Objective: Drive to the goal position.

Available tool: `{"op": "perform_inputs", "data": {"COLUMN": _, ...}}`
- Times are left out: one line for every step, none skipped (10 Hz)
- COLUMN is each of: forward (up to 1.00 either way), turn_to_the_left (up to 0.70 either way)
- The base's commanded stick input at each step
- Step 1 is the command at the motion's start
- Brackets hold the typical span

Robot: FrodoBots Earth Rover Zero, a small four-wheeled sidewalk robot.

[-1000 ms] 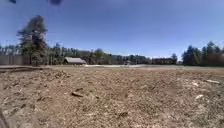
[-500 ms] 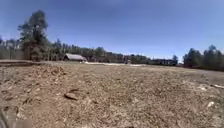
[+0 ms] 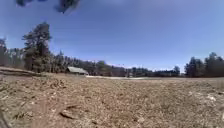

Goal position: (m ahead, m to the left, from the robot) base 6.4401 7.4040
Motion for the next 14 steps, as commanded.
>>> {"op": "perform_inputs", "data": {"forward": 0.7, "turn_to_the_left": 0.0}}
{"op": "perform_inputs", "data": {"forward": 0.7, "turn_to_the_left": 0.0}}
{"op": "perform_inputs", "data": {"forward": 0.7, "turn_to_the_left": 0.0}}
{"op": "perform_inputs", "data": {"forward": 0.7, "turn_to_the_left": 0.0}}
{"op": "perform_inputs", "data": {"forward": 0.7, "turn_to_the_left": 0.0}}
{"op": "perform_inputs", "data": {"forward": 0.7, "turn_to_the_left": 0.0}}
{"op": "perform_inputs", "data": {"forward": 0.7, "turn_to_the_left": 0.0}}
{"op": "perform_inputs", "data": {"forward": 0.7, "turn_to_the_left": 0.0}}
{"op": "perform_inputs", "data": {"forward": 0.7, "turn_to_the_left": 0.0}}
{"op": "perform_inputs", "data": {"forward": 0.7, "turn_to_the_left": 0.0}}
{"op": "perform_inputs", "data": {"forward": 0.7, "turn_to_the_left": 0.0}}
{"op": "perform_inputs", "data": {"forward": 0.7, "turn_to_the_left": 0.0}}
{"op": "perform_inputs", "data": {"forward": 0.7, "turn_to_the_left": 0.0}}
{"op": "perform_inputs", "data": {"forward": 0.7, "turn_to_the_left": 0.0}}
